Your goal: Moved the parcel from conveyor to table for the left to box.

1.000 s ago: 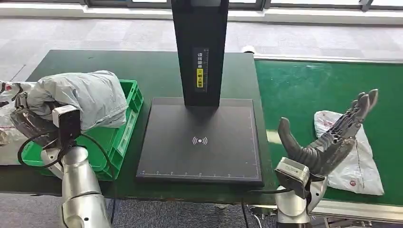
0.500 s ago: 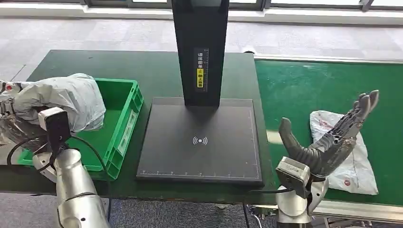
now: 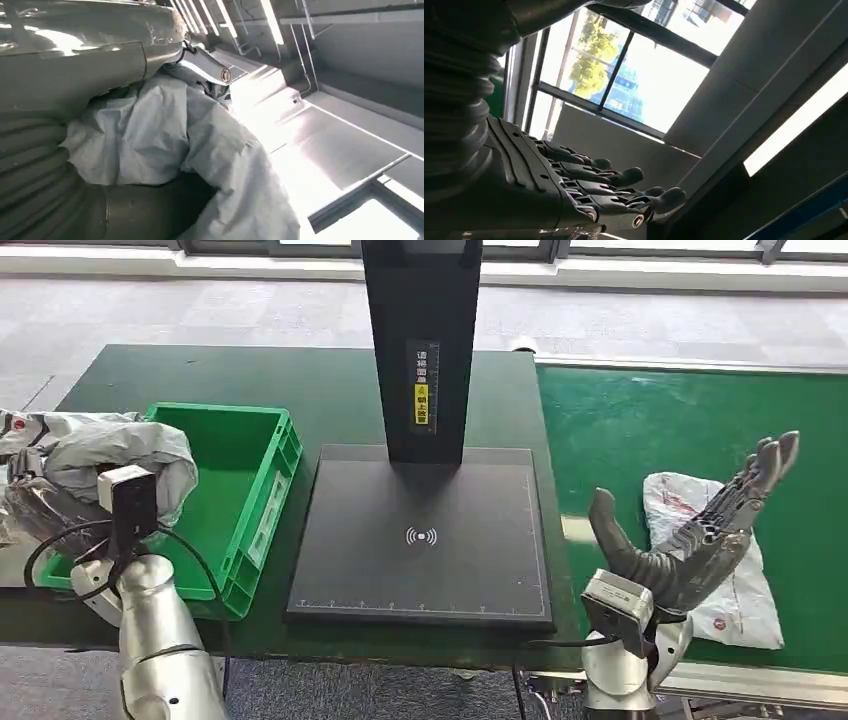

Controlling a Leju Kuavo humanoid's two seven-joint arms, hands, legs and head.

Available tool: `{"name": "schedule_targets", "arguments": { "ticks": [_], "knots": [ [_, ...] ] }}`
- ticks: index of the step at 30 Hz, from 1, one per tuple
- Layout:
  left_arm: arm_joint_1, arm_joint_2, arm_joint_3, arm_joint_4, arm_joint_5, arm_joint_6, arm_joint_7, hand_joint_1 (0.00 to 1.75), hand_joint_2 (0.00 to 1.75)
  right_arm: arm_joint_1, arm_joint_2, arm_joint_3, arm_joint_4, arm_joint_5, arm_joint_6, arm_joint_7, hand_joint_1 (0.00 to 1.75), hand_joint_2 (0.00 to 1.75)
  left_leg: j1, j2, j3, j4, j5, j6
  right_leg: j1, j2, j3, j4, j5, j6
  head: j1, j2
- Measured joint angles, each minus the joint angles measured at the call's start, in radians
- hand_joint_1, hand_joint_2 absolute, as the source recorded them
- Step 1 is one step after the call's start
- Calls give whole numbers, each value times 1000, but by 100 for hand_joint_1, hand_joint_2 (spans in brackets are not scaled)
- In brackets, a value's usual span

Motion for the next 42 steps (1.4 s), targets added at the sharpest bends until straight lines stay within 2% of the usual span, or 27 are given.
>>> {"name": "schedule_targets", "arguments": {
  "ticks": [1,6,10,16,17,26,31,35,42],
  "knots": [
    [0,-1,0,3,0,0,0,2,175,0,0,0,0,0,0,0,0,175,0,0,0,0,0,0,0,0,0,0,0,0,0,0],
    [-8,-2,0,18,-23,0,1,0,175,0,0,-3,1,1,0,0,0,175,0,0,0,0,0,0,0,0,0,0,0,0,0,0],
    [-8,-8,-22,56,-126,0,97,0,175,1,0,-4,2,2,0,0,0,175,0,0,0,0,0,0,0,0,0,0,0,0,0,0],
    [-13,-16,-47,101,-145,0,122,0,175,1,0,-4,11,4,0,0,0,175,0,1,1,0,0,0,0,1,0,0,0,0,0,0],
    [-14,-16,-47,105,-145,0,125,0,0,0,0,-4,13,5,0,0,0,175,0,1,1,0,0,0,0,1,0,0,0,0,0,0],
    [-14,-17,-47,124,-74,0,90,0,0,-1,0,-5,35,7,0,0,0,175,0,0,1,0,0,0,0,1,0,0,0,0,0,0],
    [-10,-18,-50,127,127,0,5,0,0,-2,0,-5,50,7,0,0,0,175,0,0,1,0,0,0,0,1,0,0,0,0,0,0],
    [21,-18,-163,135,388,-53,-3,0,0,-2,0,-7,61,10,0,0,0,175,0,-1,0,0,0,0,0,-1,1,0,0,0,0,0],
    [42,-15,-291,135,512,-153,-3,0,0,-1,0,-24,77,10,0,0,0,175,0,-1,0,0,0,0,0,-1,1,0,0,0,0,0]
  ]
}}
